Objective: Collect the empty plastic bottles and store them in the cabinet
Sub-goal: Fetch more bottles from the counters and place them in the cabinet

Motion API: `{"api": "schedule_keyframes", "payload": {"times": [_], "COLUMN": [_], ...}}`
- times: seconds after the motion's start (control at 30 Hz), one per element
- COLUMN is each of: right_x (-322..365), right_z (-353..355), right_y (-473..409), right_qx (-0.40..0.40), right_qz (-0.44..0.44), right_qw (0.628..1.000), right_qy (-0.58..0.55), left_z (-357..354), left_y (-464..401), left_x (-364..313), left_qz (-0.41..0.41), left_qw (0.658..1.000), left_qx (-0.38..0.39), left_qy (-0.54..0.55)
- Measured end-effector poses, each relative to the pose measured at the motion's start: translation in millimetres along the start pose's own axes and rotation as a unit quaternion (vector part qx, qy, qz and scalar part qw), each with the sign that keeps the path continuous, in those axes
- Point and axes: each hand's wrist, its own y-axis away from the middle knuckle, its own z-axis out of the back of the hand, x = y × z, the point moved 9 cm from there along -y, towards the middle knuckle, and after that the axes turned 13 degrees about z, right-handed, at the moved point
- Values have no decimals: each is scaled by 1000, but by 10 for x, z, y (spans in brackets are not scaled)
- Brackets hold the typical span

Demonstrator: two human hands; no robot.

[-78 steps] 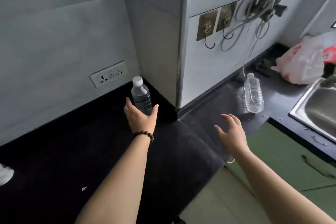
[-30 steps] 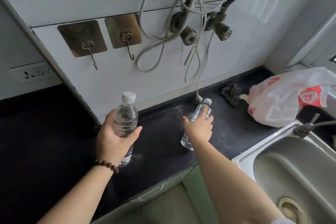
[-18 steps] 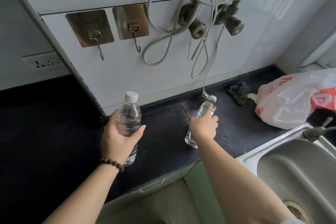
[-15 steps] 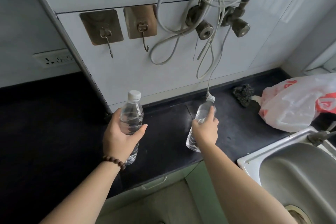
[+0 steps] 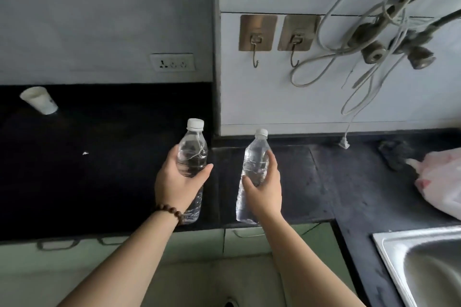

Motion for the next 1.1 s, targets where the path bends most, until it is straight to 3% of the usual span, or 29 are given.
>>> {"api": "schedule_keyframes", "payload": {"times": [0.23,0.5,0.73,1.1], "right_x": [711,1540,2155,2756], "right_z": [-1028,-2450,-3662,-5000], "right_y": [716,2299,4034,5615], "right_qx": [99,238,405,525], "right_qz": [73,165,225,294], "right_qw": [992,957,885,797], "right_qy": [2,-10,-51,-53], "left_z": [1387,3283,4891,6269], "left_y": [374,1487,2823,4119], "left_x": [775,2145,3161,4179], "left_qz": [80,200,307,394], "left_qw": [991,947,866,734], "left_qx": [-111,-242,-384,-540], "left_qy": [10,65,83,119]}}
